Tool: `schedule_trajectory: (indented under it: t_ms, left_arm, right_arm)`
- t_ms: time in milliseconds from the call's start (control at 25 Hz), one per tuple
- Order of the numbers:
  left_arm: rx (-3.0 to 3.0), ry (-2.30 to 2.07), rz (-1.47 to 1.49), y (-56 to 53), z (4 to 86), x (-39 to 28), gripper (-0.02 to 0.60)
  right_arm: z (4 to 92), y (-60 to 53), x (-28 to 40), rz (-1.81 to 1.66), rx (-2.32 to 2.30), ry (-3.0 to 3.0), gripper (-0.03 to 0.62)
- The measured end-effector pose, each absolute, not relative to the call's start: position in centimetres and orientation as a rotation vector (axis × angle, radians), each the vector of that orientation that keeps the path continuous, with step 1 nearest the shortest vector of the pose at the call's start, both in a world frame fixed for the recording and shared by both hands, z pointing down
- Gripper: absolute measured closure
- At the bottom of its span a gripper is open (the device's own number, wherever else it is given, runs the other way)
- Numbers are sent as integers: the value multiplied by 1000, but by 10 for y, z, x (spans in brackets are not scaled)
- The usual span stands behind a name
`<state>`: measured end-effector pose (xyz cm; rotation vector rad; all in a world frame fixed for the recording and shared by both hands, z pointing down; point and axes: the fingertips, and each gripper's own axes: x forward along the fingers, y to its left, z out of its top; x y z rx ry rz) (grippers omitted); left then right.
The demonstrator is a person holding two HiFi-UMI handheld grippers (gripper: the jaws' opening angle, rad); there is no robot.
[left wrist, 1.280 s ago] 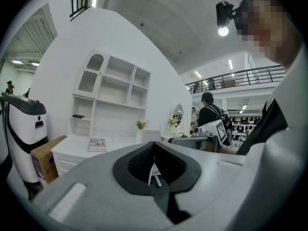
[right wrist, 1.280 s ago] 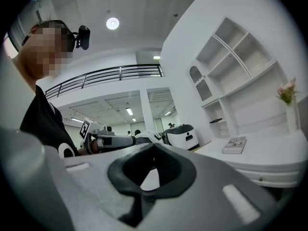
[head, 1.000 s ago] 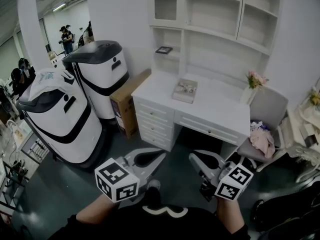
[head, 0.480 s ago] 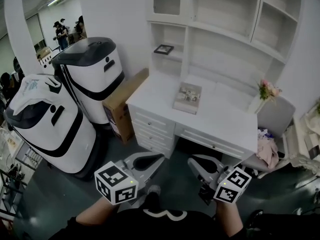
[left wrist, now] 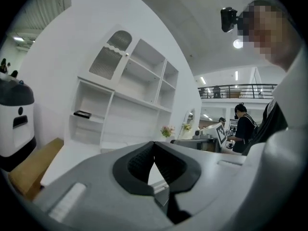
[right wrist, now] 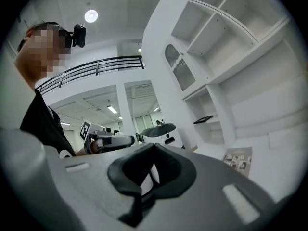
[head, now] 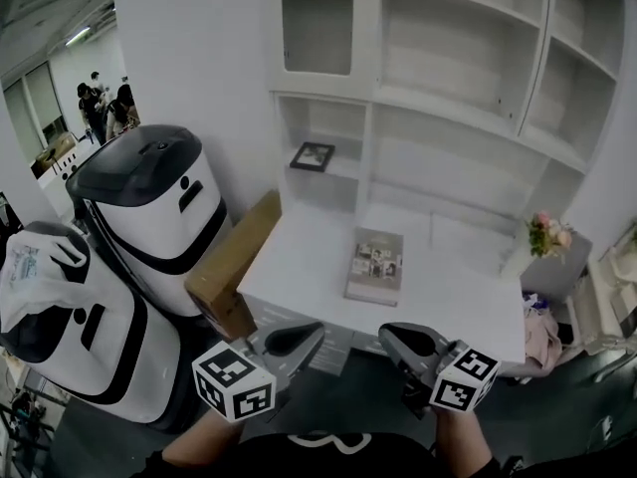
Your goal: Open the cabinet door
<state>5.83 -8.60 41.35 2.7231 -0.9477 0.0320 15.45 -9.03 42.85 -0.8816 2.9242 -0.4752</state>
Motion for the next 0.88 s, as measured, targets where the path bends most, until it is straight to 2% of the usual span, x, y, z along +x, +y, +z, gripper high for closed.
schedule_trajectory:
  t_ms: [240,880]
  left_arm:
    - [2799,-934,18,-150,402,42,572]
    - [3030,-998,-124,-337,312,84,572]
  right_arm:
    - [398,-153,158,-316,-1005,2892,592]
    - [342,-327,195,-119,-1002,2882,592]
